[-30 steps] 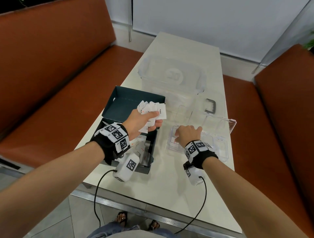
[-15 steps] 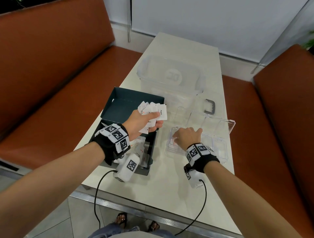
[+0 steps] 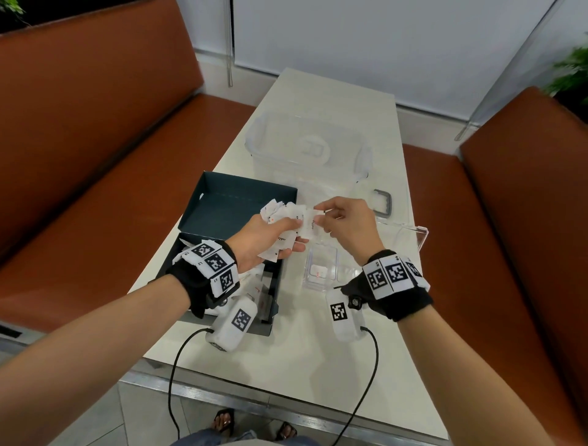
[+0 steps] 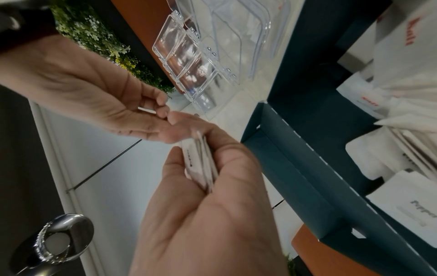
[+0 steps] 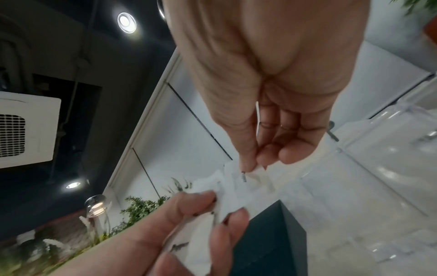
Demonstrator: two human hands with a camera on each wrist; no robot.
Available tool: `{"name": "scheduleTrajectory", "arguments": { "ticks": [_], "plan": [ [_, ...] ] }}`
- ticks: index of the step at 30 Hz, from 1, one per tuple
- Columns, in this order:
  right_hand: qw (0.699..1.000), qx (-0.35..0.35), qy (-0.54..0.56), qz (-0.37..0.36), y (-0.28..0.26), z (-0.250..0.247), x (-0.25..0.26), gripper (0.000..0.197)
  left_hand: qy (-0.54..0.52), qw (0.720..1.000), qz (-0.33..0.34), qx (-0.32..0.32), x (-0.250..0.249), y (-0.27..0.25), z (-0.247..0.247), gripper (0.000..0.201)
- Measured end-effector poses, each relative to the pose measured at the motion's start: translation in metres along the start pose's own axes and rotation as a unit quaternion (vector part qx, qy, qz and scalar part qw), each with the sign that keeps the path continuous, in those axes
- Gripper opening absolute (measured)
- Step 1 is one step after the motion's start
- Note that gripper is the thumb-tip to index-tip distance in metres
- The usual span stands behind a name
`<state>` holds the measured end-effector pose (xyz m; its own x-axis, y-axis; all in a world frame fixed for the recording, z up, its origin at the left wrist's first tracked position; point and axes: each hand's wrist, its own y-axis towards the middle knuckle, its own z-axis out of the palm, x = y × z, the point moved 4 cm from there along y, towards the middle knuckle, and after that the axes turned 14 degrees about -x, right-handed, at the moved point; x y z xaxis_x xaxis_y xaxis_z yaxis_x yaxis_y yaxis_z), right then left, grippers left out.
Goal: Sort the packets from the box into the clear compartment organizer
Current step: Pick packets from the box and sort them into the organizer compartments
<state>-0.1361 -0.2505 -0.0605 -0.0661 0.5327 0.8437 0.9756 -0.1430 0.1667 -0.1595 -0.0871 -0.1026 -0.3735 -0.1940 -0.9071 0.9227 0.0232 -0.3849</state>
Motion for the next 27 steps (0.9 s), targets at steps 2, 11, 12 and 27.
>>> {"name": "scheduleTrajectory", "arguments": {
  "ticks": [2,11,12,27],
  "plan": [
    [0.999,-0.029,0.032,0.025,0.003,-0.008,-0.004,0.006,-0.013,1.000,-0.006,-0.014,-0.001,0.001,-0.003,0.024],
    [0.988,0.060,0.133,0.045,0.000,-0.002,0.006,0.014,0.034,0.999,0.028,0.005,0.002,0.003,-0.004,0.032],
    [0.992,0.061,0.109,0.037,0.001,0.000,0.006,0.014,0.040,0.999,0.032,0.015,0.001,0.003,-0.002,0.030],
    [0.996,0.092,-0.004,0.002,0.012,-0.005,0.008,0.007,0.077,0.995,0.035,0.052,-0.006,0.000,-0.003,0.025]
  ]
}}
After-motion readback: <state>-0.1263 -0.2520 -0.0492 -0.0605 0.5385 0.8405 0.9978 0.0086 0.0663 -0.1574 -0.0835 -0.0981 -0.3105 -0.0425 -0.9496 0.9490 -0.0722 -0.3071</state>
